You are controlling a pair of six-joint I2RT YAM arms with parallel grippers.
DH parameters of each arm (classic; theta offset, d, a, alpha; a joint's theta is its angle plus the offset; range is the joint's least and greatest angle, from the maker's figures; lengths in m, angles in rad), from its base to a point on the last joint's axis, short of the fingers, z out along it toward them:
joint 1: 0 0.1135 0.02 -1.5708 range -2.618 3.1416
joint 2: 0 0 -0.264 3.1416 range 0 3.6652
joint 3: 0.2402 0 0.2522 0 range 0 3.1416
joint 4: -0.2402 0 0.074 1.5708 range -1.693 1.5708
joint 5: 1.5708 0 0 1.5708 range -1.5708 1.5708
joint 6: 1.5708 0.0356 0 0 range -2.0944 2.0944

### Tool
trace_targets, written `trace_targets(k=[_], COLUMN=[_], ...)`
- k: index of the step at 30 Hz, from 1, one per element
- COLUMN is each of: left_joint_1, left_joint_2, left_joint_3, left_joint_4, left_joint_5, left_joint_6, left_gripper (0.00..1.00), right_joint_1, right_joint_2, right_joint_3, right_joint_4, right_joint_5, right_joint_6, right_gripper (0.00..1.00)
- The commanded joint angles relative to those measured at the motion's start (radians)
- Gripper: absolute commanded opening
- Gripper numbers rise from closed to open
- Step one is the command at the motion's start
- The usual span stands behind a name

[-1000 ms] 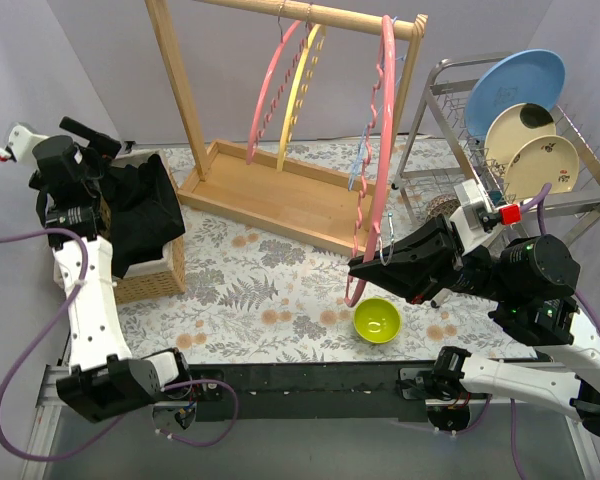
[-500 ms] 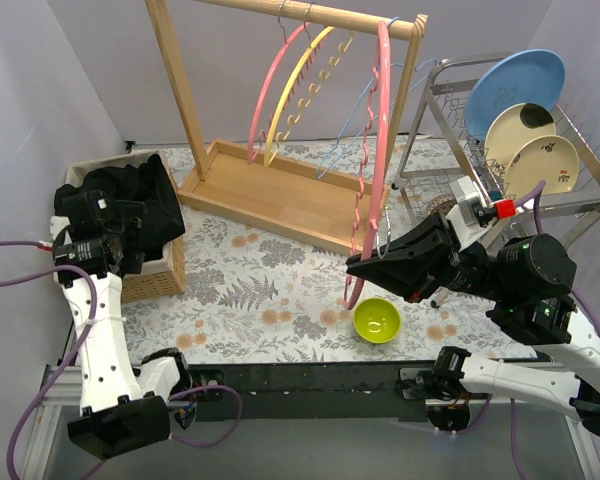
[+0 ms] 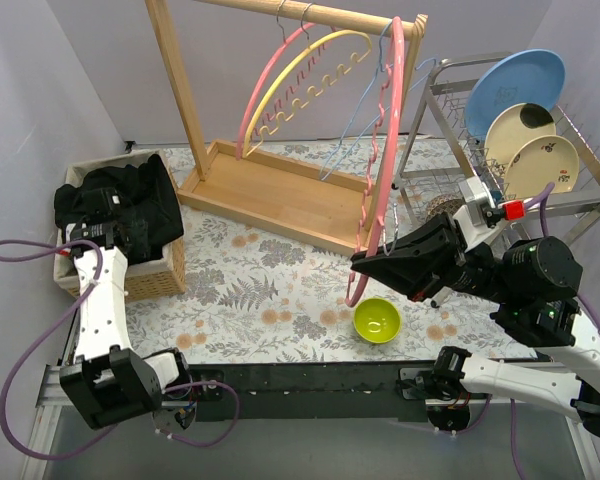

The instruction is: Place the skirt on the hanger

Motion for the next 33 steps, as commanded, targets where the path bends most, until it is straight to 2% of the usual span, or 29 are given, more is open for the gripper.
trace_targets(k=[1, 3, 5, 6, 9, 11, 13, 16, 21, 24, 26, 27, 28, 29, 31, 32, 33], left_joint_1=[-0.001, 0.0, -0.001, 0.0, 0.0, 0.0, 0.0, 0.0, 0.002, 0.002, 0.0, 0.002, 0.0, 0.002, 0.0, 0.0, 0.0], left_joint_2=[0.043, 0.042, 0.042, 0.046, 0.097, 0.16, 0.215, 0.304, 0.391, 0.422, 0.422, 0.415, 0.384, 0.364, 0.3, 0.28, 0.26], left_joint_3=[0.076, 0.107, 0.148, 0.163, 0.176, 0.158, 0.148, 0.058, -0.201, -0.231, -0.168, -0.134, -0.075, -0.039, 0.016, 0.073, 0.096], left_joint_4=[0.163, 0.282, 0.349, 0.381, 0.412, 0.439, 0.403, 0.361, 0.472, 0.496, 0.438, 0.417, 0.395, 0.374, 0.357, 0.337, 0.326], left_joint_5=[-0.091, -0.144, -0.186, -0.256, -0.421, -0.483, -0.52, -0.453, -0.356, -0.316, -0.322, -0.329, -0.333, -0.336, -0.332, -0.333, -0.339], left_joint_6=[0.033, 0.106, 0.141, 0.157, 0.174, 0.224, 0.196, 0.13, 0.068, 0.077, 0.103, 0.132, 0.148, 0.169, 0.24, 0.255, 0.282], left_gripper=[0.09, 0.01, 0.0, 0.0, 0.0, 0.0, 0.0, 0.0, 0.0, 0.0, 0.01, 0.07, 0.34, 0.49, 0.73, 0.91, 0.98], right_joint_1=[0.003, 0.002, 0.003, 0.003, 0.002, 0.002, 0.002, 0.002, 0.002, 0.002, 0.002, 0.002, 0.002, 0.002, 0.002, 0.002, 0.002], right_joint_2=[0.003, 0.008, 0.009, 0.009, 0.014, 0.022, 0.025, 0.025, 0.037, 0.048, 0.042, 0.039, 0.037, 0.038, 0.043, 0.049, 0.052], right_joint_3=[0.043, 0.047, 0.047, 0.046, 0.041, 0.037, 0.032, 0.02, 0.017, 0.037, 0.034, 0.026, 0.026, 0.026, 0.026, 0.026, 0.026], right_joint_4=[0.04, 0.035, 0.033, 0.035, 0.044, 0.05, 0.053, 0.065, 0.055, 0.026, 0.027, 0.032, 0.032, 0.032, 0.033, 0.035, 0.039], right_joint_5=[0.025, 0.026, 0.034, 0.037, 0.043, 0.04, 0.035, 0.043, 0.054, 0.064, 0.077, 0.087, 0.09, 0.092, 0.094, 0.092, 0.087], right_joint_6=[-0.042, -0.049, -0.059, -0.06, -0.066, -0.066, -0.069, -0.074, -0.094, -0.105, -0.105, -0.102, -0.099, -0.086, -0.074, -0.059, -0.054], right_gripper=[0.01, 0.01, 0.01, 0.01, 0.01, 0.01, 0.01, 0.01, 0.01, 0.01, 0.01, 0.01, 0.01, 0.01, 0.01, 0.01, 0.01])
